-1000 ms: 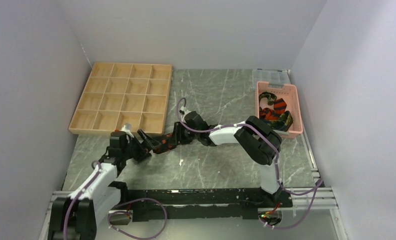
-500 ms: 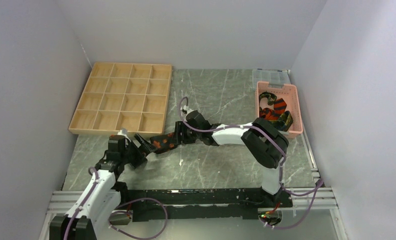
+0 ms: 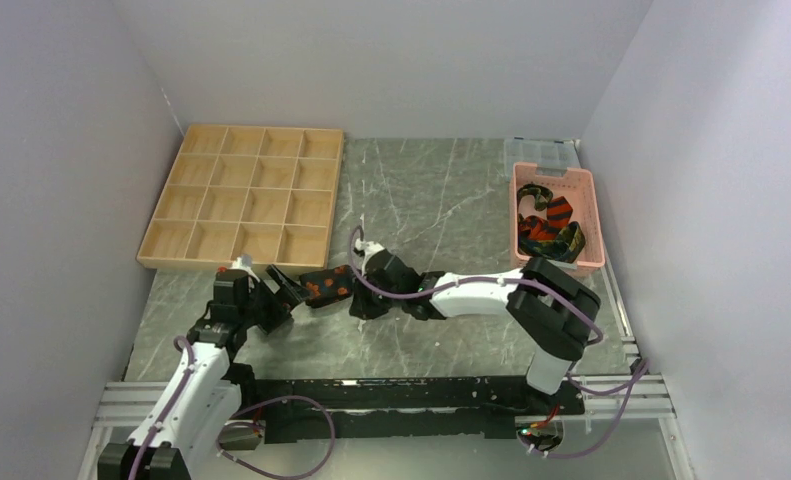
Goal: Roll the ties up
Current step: Roll the tie at the center of the board.
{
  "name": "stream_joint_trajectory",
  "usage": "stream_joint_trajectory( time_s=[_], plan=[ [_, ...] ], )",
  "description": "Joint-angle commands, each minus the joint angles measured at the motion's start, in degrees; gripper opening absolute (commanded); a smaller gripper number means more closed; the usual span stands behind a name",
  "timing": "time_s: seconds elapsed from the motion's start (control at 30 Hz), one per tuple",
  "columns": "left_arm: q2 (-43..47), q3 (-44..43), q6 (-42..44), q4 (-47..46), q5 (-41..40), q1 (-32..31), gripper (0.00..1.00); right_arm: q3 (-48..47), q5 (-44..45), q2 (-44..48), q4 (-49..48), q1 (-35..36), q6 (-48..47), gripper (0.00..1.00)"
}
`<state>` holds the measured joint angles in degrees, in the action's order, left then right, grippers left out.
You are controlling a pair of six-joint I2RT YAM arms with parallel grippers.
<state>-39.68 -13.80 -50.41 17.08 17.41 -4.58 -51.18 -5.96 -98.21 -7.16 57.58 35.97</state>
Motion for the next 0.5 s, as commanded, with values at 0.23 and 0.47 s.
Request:
stream_joint_trajectory(
  time_s=[0.23, 0.47],
  plan=[
    [5.10, -2.45, -1.91, 3.35, -2.81, -0.01, 0.94, -6.46, 9.17, -9.03, 0.23, 4.36, -3.27, 0.11],
    [4.66, -2.10, -1.61, 2.41, -2.73, -0.01, 0.93, -11.02, 14.95, -13.52, 0.72, 4.38, -1.72, 0.10]
  ],
)
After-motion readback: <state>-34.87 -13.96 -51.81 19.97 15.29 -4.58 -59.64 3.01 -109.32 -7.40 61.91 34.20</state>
